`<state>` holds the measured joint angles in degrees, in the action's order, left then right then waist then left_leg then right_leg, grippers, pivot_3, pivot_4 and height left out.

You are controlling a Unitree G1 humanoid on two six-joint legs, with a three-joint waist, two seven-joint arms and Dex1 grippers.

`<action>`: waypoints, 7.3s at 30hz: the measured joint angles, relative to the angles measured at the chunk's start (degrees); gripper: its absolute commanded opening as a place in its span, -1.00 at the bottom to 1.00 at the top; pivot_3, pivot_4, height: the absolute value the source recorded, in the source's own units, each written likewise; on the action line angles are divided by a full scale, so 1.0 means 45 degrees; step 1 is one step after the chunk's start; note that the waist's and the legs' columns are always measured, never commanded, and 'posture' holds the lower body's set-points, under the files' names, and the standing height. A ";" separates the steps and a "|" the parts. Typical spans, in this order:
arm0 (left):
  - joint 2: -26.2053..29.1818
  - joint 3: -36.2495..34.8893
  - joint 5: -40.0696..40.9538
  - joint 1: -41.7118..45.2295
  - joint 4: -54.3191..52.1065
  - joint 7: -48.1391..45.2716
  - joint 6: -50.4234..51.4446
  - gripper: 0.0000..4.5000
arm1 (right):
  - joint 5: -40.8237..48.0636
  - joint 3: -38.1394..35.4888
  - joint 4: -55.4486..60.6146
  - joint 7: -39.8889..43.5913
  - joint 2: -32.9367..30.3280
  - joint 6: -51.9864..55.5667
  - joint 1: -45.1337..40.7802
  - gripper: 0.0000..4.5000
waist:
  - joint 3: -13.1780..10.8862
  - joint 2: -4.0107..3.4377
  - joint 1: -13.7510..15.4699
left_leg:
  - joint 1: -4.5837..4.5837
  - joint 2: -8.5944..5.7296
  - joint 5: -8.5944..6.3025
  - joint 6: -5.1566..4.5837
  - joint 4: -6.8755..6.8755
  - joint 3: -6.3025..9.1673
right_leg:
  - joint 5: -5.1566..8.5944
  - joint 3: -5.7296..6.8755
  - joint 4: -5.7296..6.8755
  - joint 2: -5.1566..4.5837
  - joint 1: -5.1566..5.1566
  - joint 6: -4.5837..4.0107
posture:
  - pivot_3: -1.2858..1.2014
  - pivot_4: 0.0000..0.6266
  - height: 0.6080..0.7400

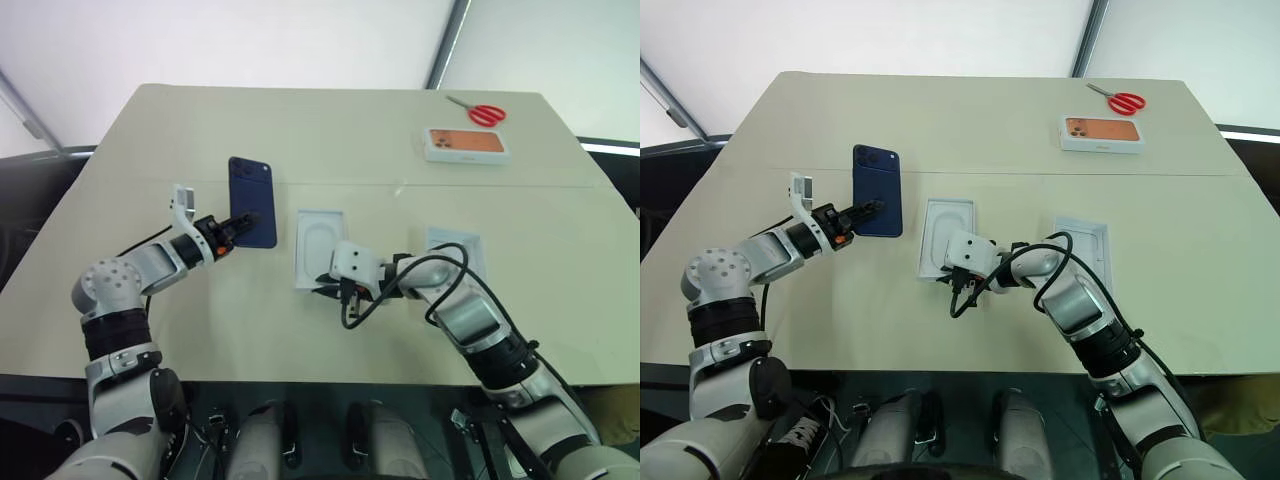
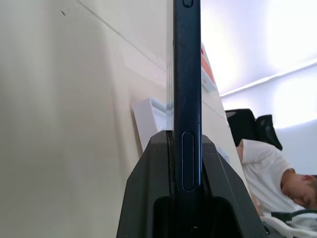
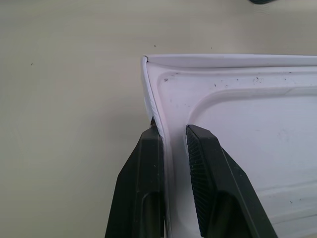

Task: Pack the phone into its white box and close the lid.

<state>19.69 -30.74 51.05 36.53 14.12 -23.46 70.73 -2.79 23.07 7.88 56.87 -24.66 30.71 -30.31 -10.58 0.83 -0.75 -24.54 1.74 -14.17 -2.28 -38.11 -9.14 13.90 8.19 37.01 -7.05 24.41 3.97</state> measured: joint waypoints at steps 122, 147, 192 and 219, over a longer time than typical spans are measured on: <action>-0.0523 0.2436 0.0323 -0.1323 -0.2339 0.1434 -0.1328 1.00 | -0.0571 -0.1191 -0.7007 -0.1636 0.1438 -0.5035 -0.3037 -0.98 | -0.0031 -0.0003 -0.0079 | -0.0015 0.0015 0.0013 0.0010 0.0005 0.0001 | -0.0004 -0.0001 -0.0002 0.0041 0.0005 -0.0006 | 0.03 -0.52 0.96; -0.0508 0.2450 0.0254 -0.1136 -0.2172 0.1419 -0.1393 1.00 | -0.0322 -0.1942 -0.8730 -0.2793 0.1936 -0.4995 -0.4386 -0.98 | -0.0036 -0.0004 -0.0050 | -0.0019 0.0011 0.0031 -0.0007 0.0008 0.0001 | -0.0007 0.0000 -0.0005 0.0040 0.0009 -0.0013 | 0.03 -0.52 0.96; -0.0913 0.2396 0.0425 -0.1466 -0.2651 0.1943 -0.1192 1.00 | -0.1750 -0.2155 -1.3207 -0.3031 0.2456 -0.7795 -0.6160 -0.98 | -0.0039 -0.0019 -0.0363 | -0.0009 0.0016 0.0040 -0.0012 0.0021 0.0000 | -0.0006 -0.0005 0.0000 0.0048 0.0003 -0.0012 | 0.03 -0.52 0.96; -0.0800 0.2677 0.0211 -0.1446 -0.2646 0.1598 -0.1364 1.00 | -0.0047 -0.0997 -0.6208 0.0045 0.1200 -0.4337 -0.2704 -0.98 | -0.0027 -0.0013 -0.0254 | 0.0012 0.0014 0.0018 0.0024 0.0024 0.0003 | -0.0006 -0.0005 -0.0006 0.0039 -0.0015 -0.0013 | 0.03 -0.52 0.96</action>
<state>16.09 -18.69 52.00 30.02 2.21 -16.27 64.60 -3.00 18.58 -20.05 57.07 -19.26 11.20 -42.48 -10.71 0.77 -1.90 -24.48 1.81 -14.09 -2.17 -38.00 -9.12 13.87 8.17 36.98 -6.87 24.35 3.91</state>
